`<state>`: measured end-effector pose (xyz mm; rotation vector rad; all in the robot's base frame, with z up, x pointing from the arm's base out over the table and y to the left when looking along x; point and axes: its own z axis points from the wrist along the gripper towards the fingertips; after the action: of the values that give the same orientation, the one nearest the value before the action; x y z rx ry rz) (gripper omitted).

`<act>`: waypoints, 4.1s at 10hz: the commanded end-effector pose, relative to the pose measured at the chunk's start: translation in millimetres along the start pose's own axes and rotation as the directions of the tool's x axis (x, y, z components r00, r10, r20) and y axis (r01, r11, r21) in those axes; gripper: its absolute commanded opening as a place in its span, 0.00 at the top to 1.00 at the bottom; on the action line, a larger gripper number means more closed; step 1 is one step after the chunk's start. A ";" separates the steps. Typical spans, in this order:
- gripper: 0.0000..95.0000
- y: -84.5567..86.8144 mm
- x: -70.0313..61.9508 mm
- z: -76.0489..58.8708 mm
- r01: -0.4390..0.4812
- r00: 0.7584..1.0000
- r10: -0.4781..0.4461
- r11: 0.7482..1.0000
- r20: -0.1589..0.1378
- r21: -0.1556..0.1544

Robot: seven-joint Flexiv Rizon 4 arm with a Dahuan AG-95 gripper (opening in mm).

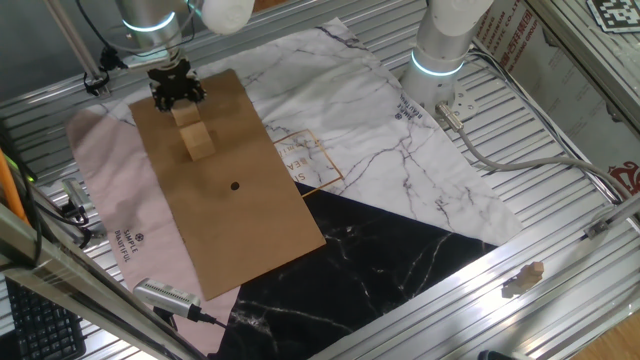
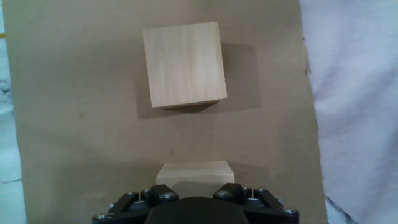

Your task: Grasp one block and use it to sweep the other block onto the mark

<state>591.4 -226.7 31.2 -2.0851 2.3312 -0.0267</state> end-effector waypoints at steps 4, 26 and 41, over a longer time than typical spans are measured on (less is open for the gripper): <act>1.00 -1.3 -5.1 -2.9 -0.002 1.000 0.002 1.000 0.000 -0.003; 1.00 1.7 -38.5 -3.0 0.005 1.000 -0.005 1.000 0.015 -0.004; 1.00 0.2 -46.9 -3.2 0.023 1.000 -0.023 1.000 0.012 -0.003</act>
<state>597.0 -178.5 33.9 -2.1066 2.3036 -0.0081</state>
